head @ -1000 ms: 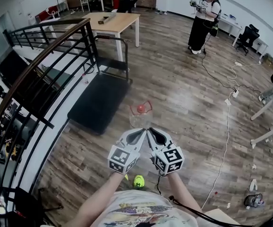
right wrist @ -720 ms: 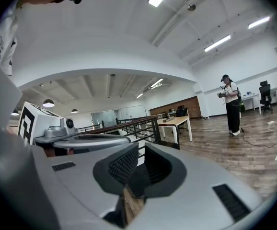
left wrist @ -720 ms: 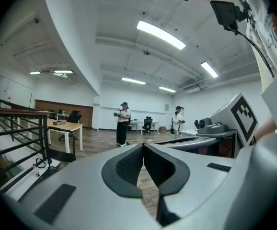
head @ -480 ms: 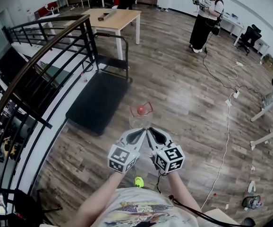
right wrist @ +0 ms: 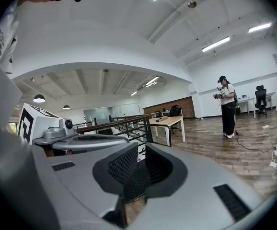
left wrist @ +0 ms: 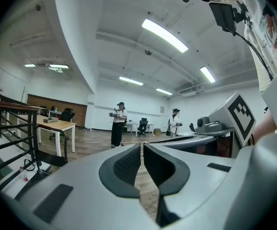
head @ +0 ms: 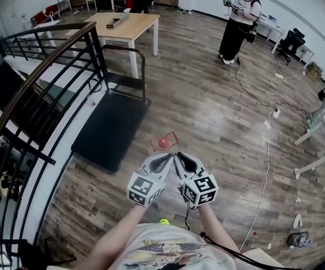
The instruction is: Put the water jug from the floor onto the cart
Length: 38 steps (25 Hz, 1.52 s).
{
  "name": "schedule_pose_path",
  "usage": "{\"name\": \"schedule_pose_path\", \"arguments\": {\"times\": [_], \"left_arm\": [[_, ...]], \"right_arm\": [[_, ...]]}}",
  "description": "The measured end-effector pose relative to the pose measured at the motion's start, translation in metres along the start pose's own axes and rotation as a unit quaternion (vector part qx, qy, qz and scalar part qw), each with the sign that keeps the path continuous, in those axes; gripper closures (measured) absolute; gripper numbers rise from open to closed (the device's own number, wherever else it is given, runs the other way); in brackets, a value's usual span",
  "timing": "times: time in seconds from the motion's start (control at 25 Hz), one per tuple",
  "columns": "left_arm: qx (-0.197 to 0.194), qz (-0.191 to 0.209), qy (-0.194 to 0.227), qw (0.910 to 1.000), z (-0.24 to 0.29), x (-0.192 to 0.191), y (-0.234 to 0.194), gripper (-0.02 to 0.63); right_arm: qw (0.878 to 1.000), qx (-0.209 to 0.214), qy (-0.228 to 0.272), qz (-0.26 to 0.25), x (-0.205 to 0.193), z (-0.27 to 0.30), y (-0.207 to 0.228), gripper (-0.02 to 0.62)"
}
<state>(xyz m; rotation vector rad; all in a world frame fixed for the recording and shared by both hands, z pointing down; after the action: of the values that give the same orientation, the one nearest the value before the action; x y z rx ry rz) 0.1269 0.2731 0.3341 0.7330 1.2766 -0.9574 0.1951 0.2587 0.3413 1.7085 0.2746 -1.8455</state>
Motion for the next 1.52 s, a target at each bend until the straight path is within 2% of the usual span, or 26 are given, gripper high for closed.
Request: {"name": "schedule_pose_path", "arguments": {"times": [0.24,0.4,0.84,1.04,1.16,1.2,1.52], "left_arm": [[-0.017,0.011,0.003,0.9998,0.037,0.010,-0.034,0.594],[-0.022,0.013,0.018,0.9995,0.060,0.013,-0.061,0.595],[-0.039,0.022,0.025,0.9987,0.133,0.003,-0.118,0.591],[-0.038,0.015,0.013,0.9991,0.176,-0.020,-0.133,0.572],[-0.025,0.011,0.003,0.9996,0.200,-0.034,-0.140,0.479],[-0.019,0.011,-0.001,0.9998,0.208,-0.039,-0.144,0.468],[0.009,0.002,-0.035,0.9993,0.259,-0.092,-0.160,0.463]], "right_arm": [[1.000,-0.019,-0.009,-0.003,0.011,0.036,0.031,0.564],[1.000,-0.024,-0.006,0.000,0.016,0.061,0.052,0.517],[0.998,-0.032,-0.053,-0.019,0.006,0.131,0.116,0.509],[0.996,-0.031,-0.082,-0.013,-0.016,0.158,0.150,0.509],[0.995,-0.031,-0.092,-0.007,-0.030,0.167,0.173,0.509],[0.995,-0.028,-0.093,-0.006,-0.034,0.171,0.181,0.509],[0.995,-0.007,-0.102,0.021,-0.075,0.187,0.244,0.509]]}}
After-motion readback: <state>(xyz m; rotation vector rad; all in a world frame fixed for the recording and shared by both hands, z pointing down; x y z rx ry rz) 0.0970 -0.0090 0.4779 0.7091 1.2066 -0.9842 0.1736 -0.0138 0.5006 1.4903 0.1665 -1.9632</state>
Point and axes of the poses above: the fingertips, and each gripper's own axes: z forward along the fingers, y to its right, x out of its top, the point moved 4 cm from there along -z, backward along the fingers, and after that the axes turned 13 degrees about x, right-handed, at the moved point
